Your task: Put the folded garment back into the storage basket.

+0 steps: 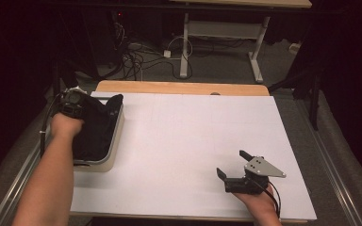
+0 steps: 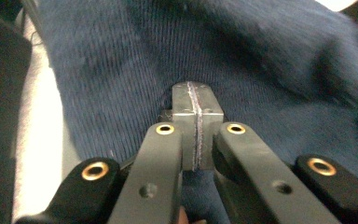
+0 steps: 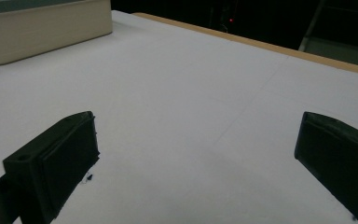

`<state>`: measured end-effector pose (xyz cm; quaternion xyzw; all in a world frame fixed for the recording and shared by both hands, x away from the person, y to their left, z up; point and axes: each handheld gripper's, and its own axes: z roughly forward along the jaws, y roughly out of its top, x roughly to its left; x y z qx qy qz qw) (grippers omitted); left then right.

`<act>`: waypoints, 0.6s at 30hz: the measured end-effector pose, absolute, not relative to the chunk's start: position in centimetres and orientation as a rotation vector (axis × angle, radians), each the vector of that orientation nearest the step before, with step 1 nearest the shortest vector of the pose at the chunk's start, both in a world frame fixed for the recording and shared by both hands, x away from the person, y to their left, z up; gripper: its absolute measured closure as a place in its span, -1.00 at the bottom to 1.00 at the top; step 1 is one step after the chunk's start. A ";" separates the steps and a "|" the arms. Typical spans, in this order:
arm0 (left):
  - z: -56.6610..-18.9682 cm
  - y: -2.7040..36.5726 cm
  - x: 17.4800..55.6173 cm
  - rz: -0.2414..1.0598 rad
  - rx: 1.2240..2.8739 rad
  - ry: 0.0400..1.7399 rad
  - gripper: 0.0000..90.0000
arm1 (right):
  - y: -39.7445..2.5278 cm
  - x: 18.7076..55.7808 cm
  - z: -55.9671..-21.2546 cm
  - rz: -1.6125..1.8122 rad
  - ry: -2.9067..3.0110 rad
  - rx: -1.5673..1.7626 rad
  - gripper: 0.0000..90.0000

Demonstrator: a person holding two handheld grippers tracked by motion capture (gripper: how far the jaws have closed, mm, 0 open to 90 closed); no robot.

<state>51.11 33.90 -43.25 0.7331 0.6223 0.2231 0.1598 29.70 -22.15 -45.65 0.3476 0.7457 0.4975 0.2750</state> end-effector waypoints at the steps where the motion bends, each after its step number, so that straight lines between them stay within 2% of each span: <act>1: -43.6 33.8 51.4 0.632 2.110 1.786 0.92 | -22.1 29.7 -45.7 1.338 2.006 0.936 -1.00; 6: -45.3 33.6 52.5 0.585 2.159 1.843 0.92 | -21.7 29.6 -45.6 1.345 2.016 0.920 -1.00; 18: -44.5 34.4 51.5 0.505 2.113 1.840 0.92 | -22.1 30.2 -46.1 1.330 2.011 0.943 -1.00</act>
